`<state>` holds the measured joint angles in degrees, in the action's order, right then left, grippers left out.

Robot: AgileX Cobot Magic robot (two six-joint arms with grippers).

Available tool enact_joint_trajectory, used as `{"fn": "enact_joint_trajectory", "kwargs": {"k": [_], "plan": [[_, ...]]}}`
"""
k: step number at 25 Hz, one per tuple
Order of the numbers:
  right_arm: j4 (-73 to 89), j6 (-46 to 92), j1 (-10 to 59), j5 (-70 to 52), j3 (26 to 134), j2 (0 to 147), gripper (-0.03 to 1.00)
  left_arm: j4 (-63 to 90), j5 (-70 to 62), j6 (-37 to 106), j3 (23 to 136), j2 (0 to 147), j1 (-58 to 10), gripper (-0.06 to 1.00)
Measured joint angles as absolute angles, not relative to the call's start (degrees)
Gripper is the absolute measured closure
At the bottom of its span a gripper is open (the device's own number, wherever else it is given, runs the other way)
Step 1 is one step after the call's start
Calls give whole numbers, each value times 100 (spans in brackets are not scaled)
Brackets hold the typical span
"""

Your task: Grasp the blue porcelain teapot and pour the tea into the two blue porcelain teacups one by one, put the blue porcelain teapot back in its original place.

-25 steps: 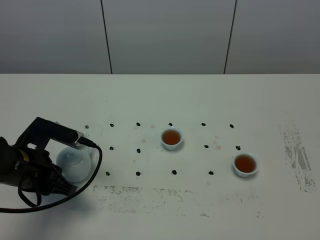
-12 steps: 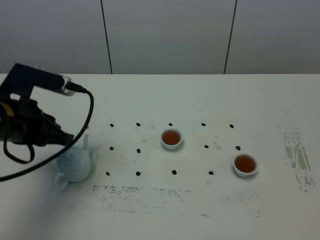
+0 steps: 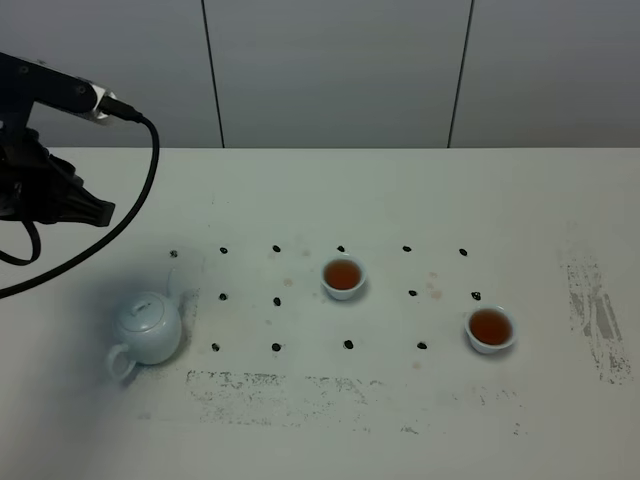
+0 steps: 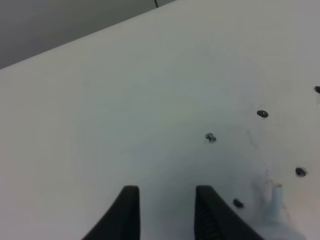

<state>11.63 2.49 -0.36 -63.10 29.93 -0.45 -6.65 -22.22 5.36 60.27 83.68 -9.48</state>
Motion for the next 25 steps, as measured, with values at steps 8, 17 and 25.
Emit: {"fn": "enact_joint_trajectory", "kwargs": {"k": [8, 17, 25], "plan": [[1163, 242, -36, -6310, 2993, -45, 73, -521, -2359, 531, 5983, 8241, -7, 65], [1163, 248, -36, -6310, 2993, -45, 73, 31, -3591, 531, 5071, 6326, 540, 65], [1163, 248, -36, -6310, 2993, -45, 73, 268, -5583, 525, 3837, 4096, 480, 65]]}}
